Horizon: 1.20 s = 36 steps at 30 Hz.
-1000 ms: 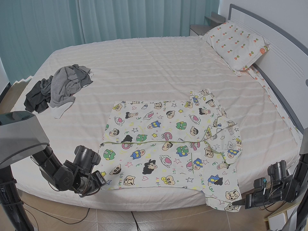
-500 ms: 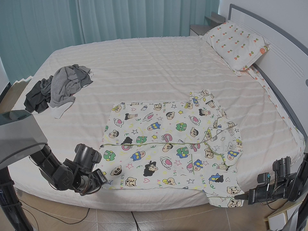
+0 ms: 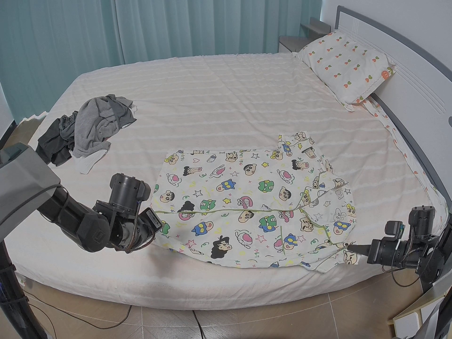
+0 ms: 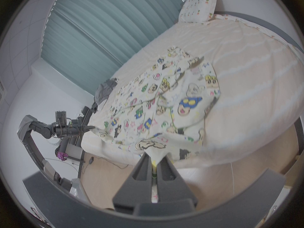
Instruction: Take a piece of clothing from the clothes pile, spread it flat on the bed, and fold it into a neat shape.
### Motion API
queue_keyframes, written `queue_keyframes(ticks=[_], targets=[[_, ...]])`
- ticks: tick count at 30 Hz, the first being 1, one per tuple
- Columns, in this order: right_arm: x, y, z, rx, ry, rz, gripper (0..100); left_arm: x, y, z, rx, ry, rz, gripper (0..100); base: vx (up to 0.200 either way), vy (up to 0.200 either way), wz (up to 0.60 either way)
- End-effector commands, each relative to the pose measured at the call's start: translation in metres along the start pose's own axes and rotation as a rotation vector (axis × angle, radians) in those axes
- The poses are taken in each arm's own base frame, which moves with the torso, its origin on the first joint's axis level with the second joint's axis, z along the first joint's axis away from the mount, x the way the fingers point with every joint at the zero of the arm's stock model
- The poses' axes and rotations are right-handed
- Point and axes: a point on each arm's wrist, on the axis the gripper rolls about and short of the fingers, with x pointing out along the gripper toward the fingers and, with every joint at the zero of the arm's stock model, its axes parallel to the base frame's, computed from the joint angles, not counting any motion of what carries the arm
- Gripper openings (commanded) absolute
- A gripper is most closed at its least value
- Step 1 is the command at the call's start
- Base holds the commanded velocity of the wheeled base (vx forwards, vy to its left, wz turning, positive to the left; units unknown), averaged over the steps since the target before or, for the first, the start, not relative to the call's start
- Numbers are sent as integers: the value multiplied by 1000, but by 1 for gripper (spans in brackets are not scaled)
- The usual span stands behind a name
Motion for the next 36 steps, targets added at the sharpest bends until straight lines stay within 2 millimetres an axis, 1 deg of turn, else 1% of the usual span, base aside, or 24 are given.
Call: queue_keyframes(ticks=[1, 2, 3, 4, 5, 8, 9, 11, 17, 21, 23, 27, 31, 36], targets=[[12, -3, 17, -7, -49, 14, 0, 17, -10, 8, -15, -5, 8, 0, 0, 0, 0], [18, -6, 19, -6, -51, 13, 0, 26, -13, 10, -16, -4, 13, 0, 0, 0, 0], [18, -6, 19, -6, -51, 13, 0, 26, -13, 10, -16, -4, 13, 0, 0, 0, 0], [23, -8, 22, -11, -56, 16, 0, 37, -16, 12, -21, -8, 15, 0, 0, 0, 0], [25, -8, 25, -17, -65, 19, 0, 41, -17, 14, -23, -9, 16, 0, 0, 0, 0], [32, -11, 34, -28, -89, 25, 0, 53, -20, 20, -34, -18, 20, 0, 0, 0, 0], [33, -12, 35, -29, -91, 25, 0, 54, -20, 22, -36, -20, 20, 0, 0, 0, 0], [38, -14, 42, -31, -111, 25, 0, 61, -23, 29, -51, -30, 18, 0, 0, 0, 0], [48, -20, 47, -30, -119, 25, 0, 69, -26, 40, -72, -49, 9, 0, 0, 0, 0], [49, -23, 54, -35, -144, 16, 0, 75, -28, 43, -80, -59, 4, 0, 0, 0, 0], [51, -24, 58, -35, -157, 14, 0, 75, -31, 48, -124, -71, -12, 0, 0, 0, 0], [54, -25, 61, -21, -166, 17, 0, 82, -30, 45, -142, -52, -12, 0, 0, 0, 0], [56, -27, 63, -21, -171, 16, 0, 88, -31, 47, -151, -55, -15, 0, 0, 0, 0], [61, -31, 67, -22, -189, 1, 0, 91, -32, 50, -168, -61, -19, 0, 0, 0, 0]])
